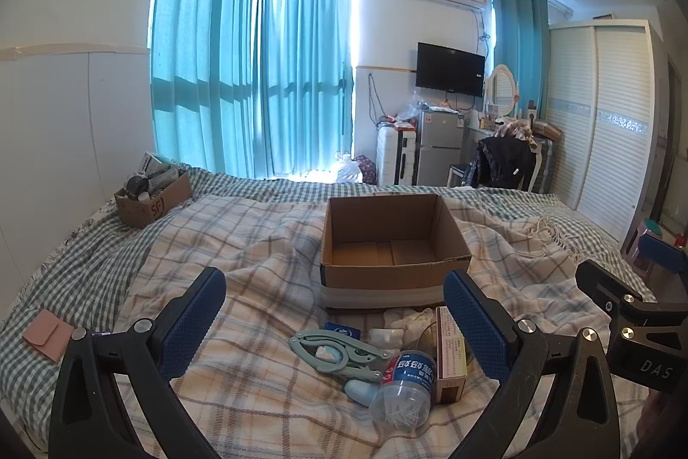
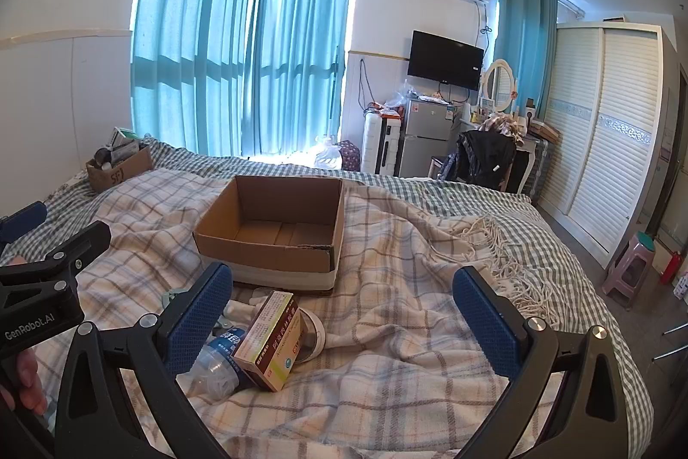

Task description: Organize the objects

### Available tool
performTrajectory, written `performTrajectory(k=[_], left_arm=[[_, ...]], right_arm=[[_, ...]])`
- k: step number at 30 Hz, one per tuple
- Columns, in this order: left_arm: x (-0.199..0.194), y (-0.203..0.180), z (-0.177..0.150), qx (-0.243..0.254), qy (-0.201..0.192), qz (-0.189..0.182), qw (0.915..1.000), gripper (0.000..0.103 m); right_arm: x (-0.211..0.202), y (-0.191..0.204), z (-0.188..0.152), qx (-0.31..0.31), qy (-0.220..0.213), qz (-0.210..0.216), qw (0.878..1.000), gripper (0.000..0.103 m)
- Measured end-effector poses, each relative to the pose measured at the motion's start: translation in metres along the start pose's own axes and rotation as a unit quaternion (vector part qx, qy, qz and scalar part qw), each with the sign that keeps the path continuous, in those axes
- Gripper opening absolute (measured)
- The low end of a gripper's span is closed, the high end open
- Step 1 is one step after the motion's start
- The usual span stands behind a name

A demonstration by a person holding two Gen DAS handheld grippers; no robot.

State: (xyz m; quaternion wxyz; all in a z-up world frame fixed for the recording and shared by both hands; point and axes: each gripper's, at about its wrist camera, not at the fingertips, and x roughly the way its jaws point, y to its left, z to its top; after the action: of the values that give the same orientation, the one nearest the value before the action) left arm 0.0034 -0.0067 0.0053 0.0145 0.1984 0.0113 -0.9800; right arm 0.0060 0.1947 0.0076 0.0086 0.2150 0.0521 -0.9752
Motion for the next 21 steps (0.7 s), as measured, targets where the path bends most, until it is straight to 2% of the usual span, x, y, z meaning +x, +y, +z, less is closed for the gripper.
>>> performTrajectory(k=[21], left_arm=[[0.0017, 0.0026, -0.0021, 0.000, 0.004, 0.004, 1.0000, 0.103]], right_arm=[[-0.0002, 0.0008, 0.0000, -0.001, 0.000, 0.000, 1.000, 0.103]])
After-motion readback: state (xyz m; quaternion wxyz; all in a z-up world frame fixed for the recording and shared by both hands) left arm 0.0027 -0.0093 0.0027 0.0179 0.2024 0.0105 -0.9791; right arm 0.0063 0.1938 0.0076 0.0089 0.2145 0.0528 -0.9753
